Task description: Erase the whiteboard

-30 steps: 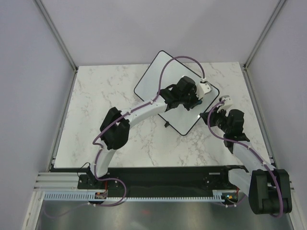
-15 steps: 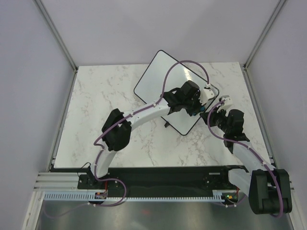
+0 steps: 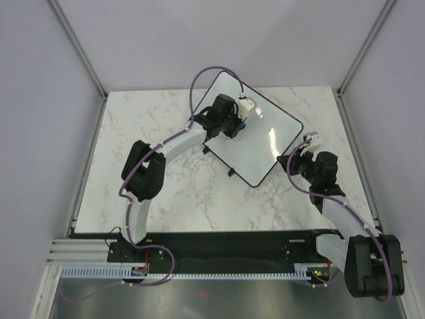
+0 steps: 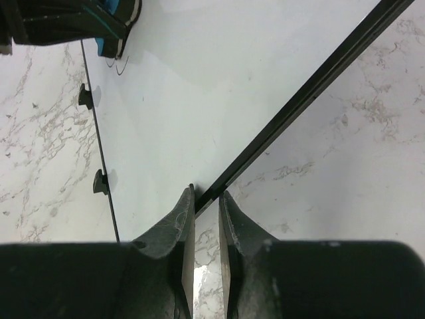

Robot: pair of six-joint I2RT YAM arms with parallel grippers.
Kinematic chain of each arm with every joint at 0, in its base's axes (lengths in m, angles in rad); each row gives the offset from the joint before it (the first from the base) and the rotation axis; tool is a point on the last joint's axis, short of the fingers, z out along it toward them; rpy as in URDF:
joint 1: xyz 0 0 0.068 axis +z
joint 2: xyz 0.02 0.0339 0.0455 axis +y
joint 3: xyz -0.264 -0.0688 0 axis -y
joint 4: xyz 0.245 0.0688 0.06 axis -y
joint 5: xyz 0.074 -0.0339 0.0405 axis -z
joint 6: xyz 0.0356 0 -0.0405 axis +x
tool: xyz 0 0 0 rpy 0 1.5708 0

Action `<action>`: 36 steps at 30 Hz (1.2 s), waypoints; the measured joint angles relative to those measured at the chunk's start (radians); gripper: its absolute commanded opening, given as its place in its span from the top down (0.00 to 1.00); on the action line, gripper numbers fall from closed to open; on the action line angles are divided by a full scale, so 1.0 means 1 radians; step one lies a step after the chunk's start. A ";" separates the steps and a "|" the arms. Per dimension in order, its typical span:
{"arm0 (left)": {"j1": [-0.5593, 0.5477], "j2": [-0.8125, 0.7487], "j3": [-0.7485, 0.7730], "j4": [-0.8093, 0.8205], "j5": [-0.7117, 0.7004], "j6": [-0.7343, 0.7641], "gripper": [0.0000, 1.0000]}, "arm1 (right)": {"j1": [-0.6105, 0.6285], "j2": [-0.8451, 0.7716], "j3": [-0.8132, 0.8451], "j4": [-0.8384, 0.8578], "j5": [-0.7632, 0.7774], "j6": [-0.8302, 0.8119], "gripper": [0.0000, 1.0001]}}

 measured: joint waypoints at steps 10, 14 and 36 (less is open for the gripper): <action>0.045 -0.002 -0.028 0.029 -0.120 0.009 0.98 | 0.002 -0.003 0.000 0.006 -0.014 0.000 1.00; -0.008 -0.002 -0.028 0.029 -0.179 0.023 0.98 | 0.002 -0.005 0.000 0.000 -0.013 0.000 1.00; -0.175 -0.037 -0.102 -0.014 0.068 -0.005 0.98 | 0.002 -0.005 0.000 -0.016 0.019 -0.014 1.00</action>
